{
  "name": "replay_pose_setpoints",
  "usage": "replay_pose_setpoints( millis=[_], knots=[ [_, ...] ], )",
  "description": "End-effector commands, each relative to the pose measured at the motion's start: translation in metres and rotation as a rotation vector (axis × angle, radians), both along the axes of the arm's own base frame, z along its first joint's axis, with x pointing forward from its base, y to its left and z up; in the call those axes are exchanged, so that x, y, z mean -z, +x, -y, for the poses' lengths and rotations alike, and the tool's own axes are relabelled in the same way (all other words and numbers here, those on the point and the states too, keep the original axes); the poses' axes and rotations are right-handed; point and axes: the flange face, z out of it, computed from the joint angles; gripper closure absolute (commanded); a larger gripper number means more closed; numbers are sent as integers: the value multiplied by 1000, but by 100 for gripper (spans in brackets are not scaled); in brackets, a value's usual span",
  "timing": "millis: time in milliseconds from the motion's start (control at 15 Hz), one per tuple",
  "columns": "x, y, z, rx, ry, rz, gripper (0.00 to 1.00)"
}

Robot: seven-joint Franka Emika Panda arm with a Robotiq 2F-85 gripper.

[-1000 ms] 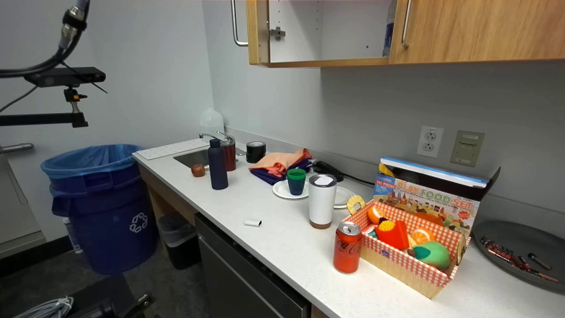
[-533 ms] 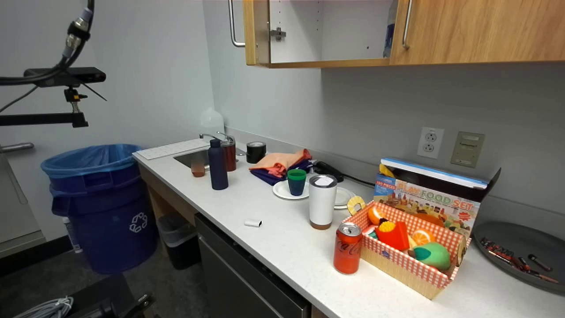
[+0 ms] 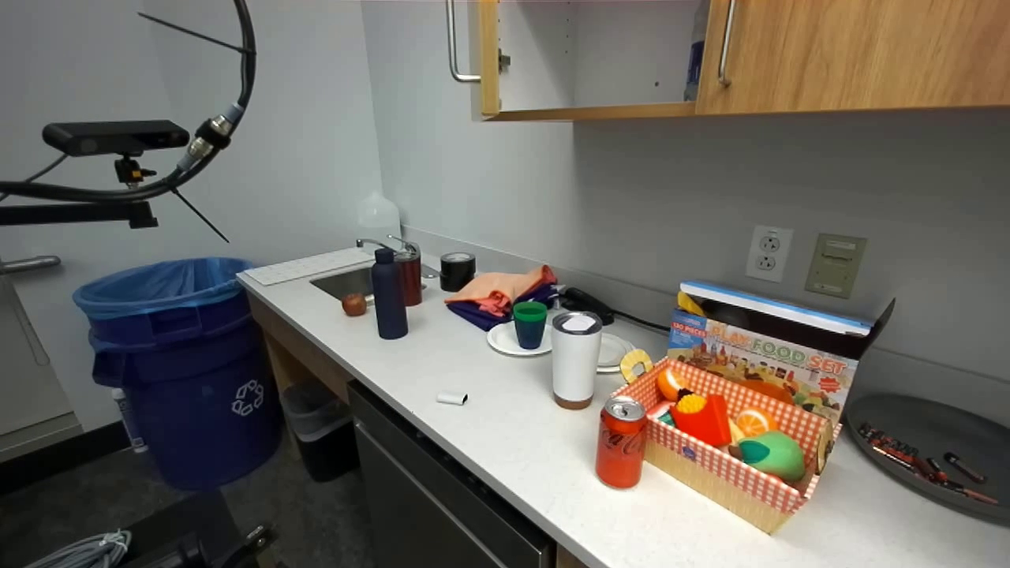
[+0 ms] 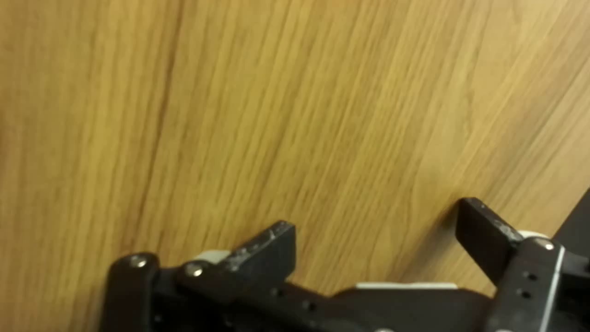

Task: Close the door to the cupboard

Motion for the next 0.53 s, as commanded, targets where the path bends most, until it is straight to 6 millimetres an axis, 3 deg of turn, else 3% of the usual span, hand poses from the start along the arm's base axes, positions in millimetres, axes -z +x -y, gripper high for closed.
replay_pose_setpoints(
  millis=[0,467],
  knots=[
    [25,30,33,60,-25,7,0],
    [42,63,76,111,38,79,0]
  ],
)
